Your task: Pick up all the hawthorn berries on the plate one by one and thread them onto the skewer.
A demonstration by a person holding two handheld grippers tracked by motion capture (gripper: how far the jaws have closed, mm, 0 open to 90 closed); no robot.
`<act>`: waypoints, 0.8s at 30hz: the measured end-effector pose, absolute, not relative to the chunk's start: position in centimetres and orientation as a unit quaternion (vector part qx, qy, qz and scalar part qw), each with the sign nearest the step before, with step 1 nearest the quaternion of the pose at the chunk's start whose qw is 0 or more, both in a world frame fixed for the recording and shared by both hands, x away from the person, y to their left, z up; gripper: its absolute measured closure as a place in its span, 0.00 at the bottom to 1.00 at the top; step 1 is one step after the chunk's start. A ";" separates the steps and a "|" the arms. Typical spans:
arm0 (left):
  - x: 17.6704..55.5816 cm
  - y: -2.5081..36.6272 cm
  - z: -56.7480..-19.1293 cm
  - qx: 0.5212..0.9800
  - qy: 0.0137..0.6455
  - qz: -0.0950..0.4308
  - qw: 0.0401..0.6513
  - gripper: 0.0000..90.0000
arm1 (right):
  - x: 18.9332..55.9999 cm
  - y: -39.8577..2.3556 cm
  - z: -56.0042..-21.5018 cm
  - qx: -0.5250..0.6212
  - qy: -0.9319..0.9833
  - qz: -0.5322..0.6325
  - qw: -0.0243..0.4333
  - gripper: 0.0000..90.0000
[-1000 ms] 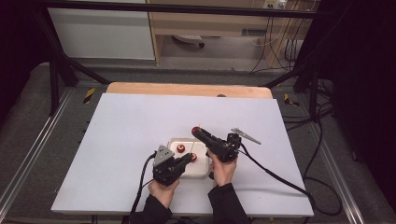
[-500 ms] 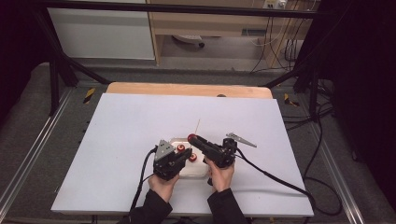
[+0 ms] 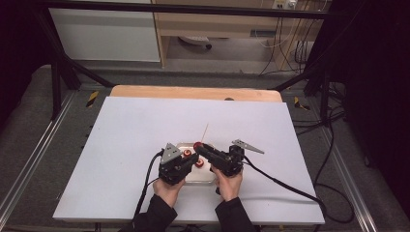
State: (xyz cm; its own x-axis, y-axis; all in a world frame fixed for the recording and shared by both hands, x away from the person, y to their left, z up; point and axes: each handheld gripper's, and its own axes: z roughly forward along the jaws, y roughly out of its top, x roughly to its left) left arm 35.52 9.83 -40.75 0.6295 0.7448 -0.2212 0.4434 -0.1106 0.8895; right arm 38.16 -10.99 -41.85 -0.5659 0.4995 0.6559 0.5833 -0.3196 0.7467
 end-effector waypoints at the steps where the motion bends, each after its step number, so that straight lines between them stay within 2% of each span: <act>1: 35.5 9.9 -40.8 0.732 0.404 0.145 0.529 0.98 | 38.2 -11.0 -41.9 -0.464 -0.583 -0.667 0.032 0.67; 5: 35.4 10.3 -40.8 0.734 0.399 0.145 0.530 0.98 | 38.1 -10.9 -42.0 -0.460 -0.590 -0.663 0.032 0.64; 11: 35.1 11.8 -40.8 0.741 0.394 0.147 0.524 0.98 | 38.0 -11.3 -41.6 -0.445 -0.613 -0.653 0.011 0.48; 15: 34.7 13.5 -41.0 0.757 0.382 0.151 0.508 0.98 | 38.2 -11.7 -41.4 -0.436 -0.638 -0.635 0.000 0.33; 20: 33.9 16.4 -41.8 0.775 0.374 0.153 0.486 0.98 | 38.8 -12.1 -41.6 -0.429 -0.688 -0.586 0.006 0.20; 24: 33.4 18.5 -42.3 0.780 0.375 0.148 0.479 0.98 | 39.3 -11.7 -41.8 -0.414 -0.738 -0.532 -0.015 0.14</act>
State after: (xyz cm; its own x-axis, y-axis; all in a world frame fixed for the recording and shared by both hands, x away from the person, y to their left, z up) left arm 33.37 18.51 -42.27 0.6752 0.7263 -0.1289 0.4428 -0.2593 0.8583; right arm 39.27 -11.72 -41.82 -0.6568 0.6277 0.4179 0.5948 0.0906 0.7987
